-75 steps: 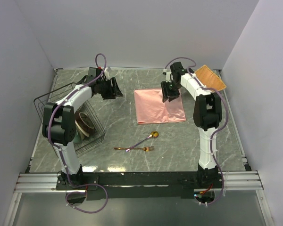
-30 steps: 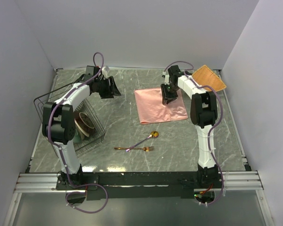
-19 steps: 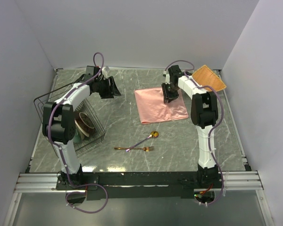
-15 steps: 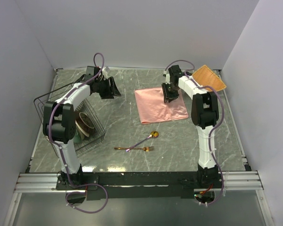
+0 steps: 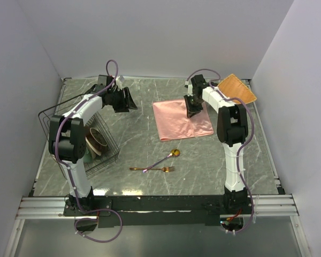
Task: Fold the napkin into a case and place the utensils inside
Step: Pick up the rectangle-folded napkin from the center of the board.
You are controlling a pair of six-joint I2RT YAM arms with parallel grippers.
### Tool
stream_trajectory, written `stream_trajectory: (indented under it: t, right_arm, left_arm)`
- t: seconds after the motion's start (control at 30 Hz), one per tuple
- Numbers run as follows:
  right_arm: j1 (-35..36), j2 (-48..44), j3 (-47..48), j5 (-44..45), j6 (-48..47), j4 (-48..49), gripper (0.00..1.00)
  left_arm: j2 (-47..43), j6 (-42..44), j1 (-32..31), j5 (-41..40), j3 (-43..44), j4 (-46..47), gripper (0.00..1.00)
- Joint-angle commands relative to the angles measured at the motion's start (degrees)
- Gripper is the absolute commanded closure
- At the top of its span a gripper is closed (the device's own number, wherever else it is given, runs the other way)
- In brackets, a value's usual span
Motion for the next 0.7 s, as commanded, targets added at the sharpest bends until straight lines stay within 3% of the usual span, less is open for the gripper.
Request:
stream_trajectory:
  t: [0.0,0.27,0.37,0.43,0.5,0.57,0.67]
  right_arm:
    - [0.34,-0.83,-0.42,-0.9,-0.59,0.89,0.74]
    - [0.43,0.05,0.55,-0.55,-0.24,0.01,0.69]
    - [0.6,-0.12,0.46,-0.64,-0.24,0.1,0.74]
    - [0.52,-0.3,0.46,-0.73,-0.24,0.27,0.86]
    - [0.6,-0.39,0.72,-0.99,-0.41,0.01,0.89]
    - [0.6,-0.74,1.16,-1.26,-0.5,-0.34,1.0]
    - [0.52,-1.35,1.86,-1.43,-0.5,-0.87,1.0]
  left_arm:
    - [-0.53,0.46,0.22,0.68,2.2,-0.25,0.39]
    - [0.09,0.54,0.22,0.86,2.99,-0.51,0.39]
    - [0.09,0.81,0.22,0.86,3.08,-0.6,0.39]
    - [0.0,1.07,0.22,0.86,2.99,-0.69,0.39]
    - [0.17,1.16,0.22,0.77,3.08,-0.78,0.39]
    - [0.09,1.16,0.22,0.77,2.9,-0.61,0.39]
    - [0.17,0.99,0.22,0.86,3.08,-0.52,0.4]
